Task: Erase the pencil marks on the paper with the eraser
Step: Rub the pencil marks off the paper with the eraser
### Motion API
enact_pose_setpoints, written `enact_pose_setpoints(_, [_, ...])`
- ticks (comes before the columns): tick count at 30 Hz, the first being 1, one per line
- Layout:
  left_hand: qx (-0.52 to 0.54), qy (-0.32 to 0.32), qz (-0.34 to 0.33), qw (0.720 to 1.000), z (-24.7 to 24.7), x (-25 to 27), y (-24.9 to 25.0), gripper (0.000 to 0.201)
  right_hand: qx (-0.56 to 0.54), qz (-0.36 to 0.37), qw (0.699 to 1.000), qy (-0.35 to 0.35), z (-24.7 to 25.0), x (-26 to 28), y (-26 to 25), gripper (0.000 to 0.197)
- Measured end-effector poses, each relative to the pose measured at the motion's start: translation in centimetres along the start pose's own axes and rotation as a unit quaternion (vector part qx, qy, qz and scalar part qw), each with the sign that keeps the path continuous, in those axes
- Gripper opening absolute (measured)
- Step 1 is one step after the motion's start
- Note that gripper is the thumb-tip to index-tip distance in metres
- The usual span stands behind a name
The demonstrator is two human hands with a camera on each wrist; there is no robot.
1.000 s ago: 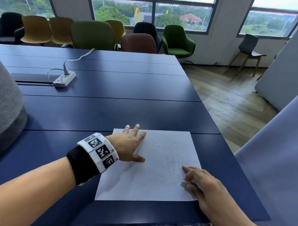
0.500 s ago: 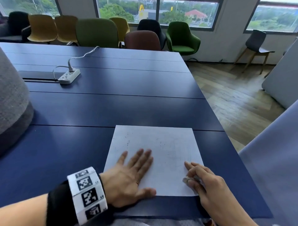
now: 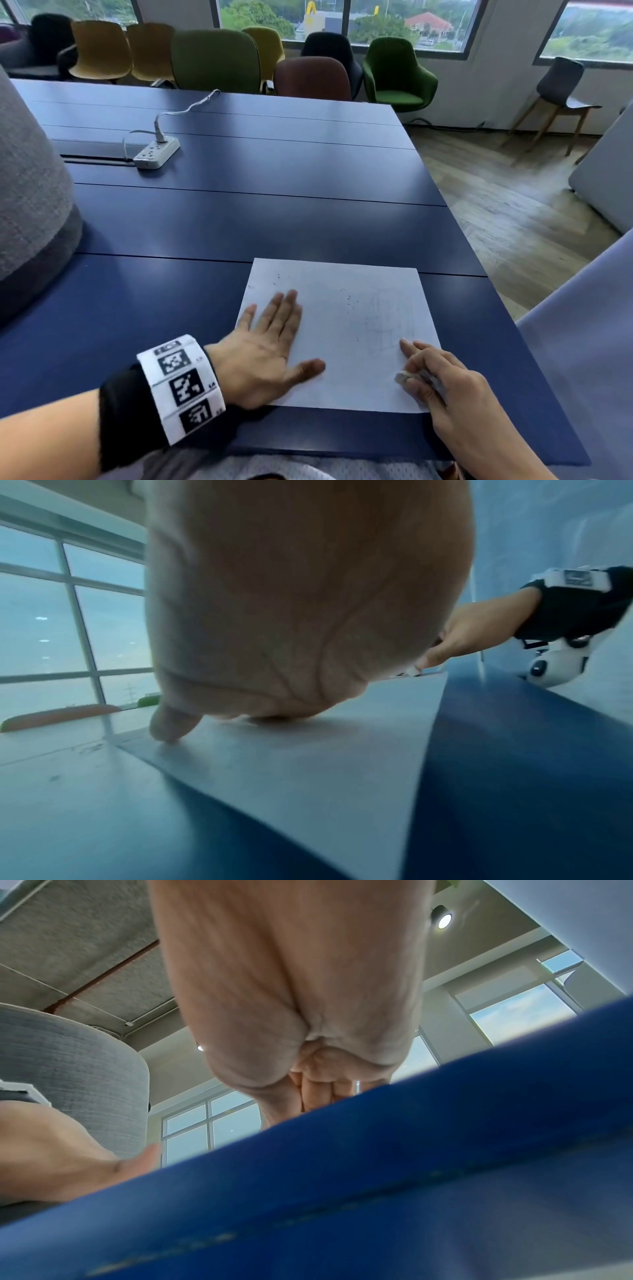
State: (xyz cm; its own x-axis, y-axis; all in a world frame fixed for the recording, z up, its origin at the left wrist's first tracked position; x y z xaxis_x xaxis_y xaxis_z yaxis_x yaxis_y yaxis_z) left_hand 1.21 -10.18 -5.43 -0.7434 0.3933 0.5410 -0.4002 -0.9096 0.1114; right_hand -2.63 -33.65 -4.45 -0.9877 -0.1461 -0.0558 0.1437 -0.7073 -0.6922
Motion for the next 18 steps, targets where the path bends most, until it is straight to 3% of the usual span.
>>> enact_pose_setpoints(3, [-0.01,0.014,0.01,1.0,1.9,-0.8,0.3,0.107,0.004,-0.01,1.0,0.002,-0.1,-0.1,0.1,0.022])
enact_pose_setpoints(7, [-0.032,0.054,-0.051,0.997,4.4,-4.3,5.4,0.092,0.007,-0.031,0.999,0.009,0.4,-0.1,0.0,0.02])
enact_pose_setpoints(11, [-0.012,0.02,-0.099,0.995,4.8,-7.6,9.6,0.086,0.018,-0.054,0.998,0.026,1.2,-0.1,-0.5,0.019])
enact_pose_setpoints(15, [-0.023,0.008,-0.068,0.997,4.1,-7.9,7.2,0.084,0.006,-0.068,0.998,0.014,0.7,-0.3,-0.2,0.025])
enact_pose_setpoints(18, [0.009,0.008,0.027,1.0,4.4,-6.8,2.0,0.088,-0.004,-0.063,0.998,0.008,0.4,-0.2,-0.1,0.022])
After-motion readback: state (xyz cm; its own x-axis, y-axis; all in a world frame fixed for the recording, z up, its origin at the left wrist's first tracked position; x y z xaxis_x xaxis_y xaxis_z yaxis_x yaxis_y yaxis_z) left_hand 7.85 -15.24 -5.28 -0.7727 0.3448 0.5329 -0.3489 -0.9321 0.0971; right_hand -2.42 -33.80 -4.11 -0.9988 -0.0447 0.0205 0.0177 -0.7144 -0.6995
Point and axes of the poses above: each hand's wrist, its own x-axis away from the middle knuckle, its own z-axis out of the back of the hand, y = z × x, the point moved 8 cm from there along -x, towards the middle knuckle, and after that the axes turned 2 degrees about x, right-handed, at the moved point
